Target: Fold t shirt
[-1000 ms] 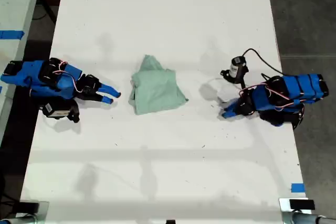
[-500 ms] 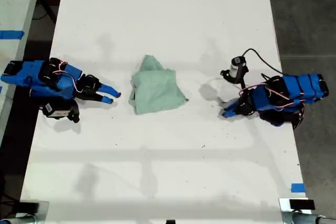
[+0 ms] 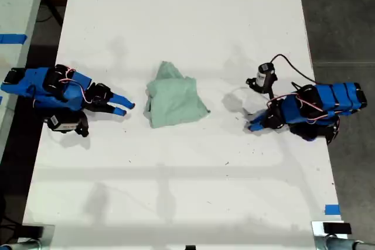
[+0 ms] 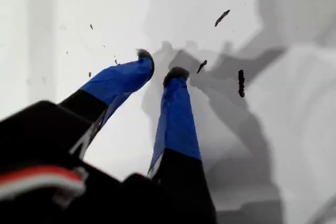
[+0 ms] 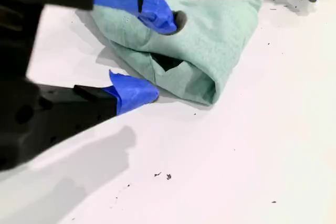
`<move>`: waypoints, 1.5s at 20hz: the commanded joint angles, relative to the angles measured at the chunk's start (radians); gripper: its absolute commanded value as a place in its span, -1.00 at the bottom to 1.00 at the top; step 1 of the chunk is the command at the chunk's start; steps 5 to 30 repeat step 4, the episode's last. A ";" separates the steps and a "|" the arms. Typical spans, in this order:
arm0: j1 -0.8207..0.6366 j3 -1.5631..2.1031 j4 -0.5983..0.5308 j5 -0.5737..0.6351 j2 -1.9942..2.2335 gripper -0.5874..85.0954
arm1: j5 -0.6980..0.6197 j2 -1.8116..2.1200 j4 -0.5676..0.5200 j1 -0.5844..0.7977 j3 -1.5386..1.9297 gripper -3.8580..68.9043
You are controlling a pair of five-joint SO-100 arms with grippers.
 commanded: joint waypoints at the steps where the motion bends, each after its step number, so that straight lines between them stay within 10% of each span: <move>1: 0.008 0.041 0.002 0.005 0.006 -0.59 | -0.017 0.008 -0.032 -0.006 0.051 -0.69; 30: 0.008 0.041 0.002 0.005 0.006 -0.59 | -0.017 0.008 -0.032 -0.006 0.051 -0.69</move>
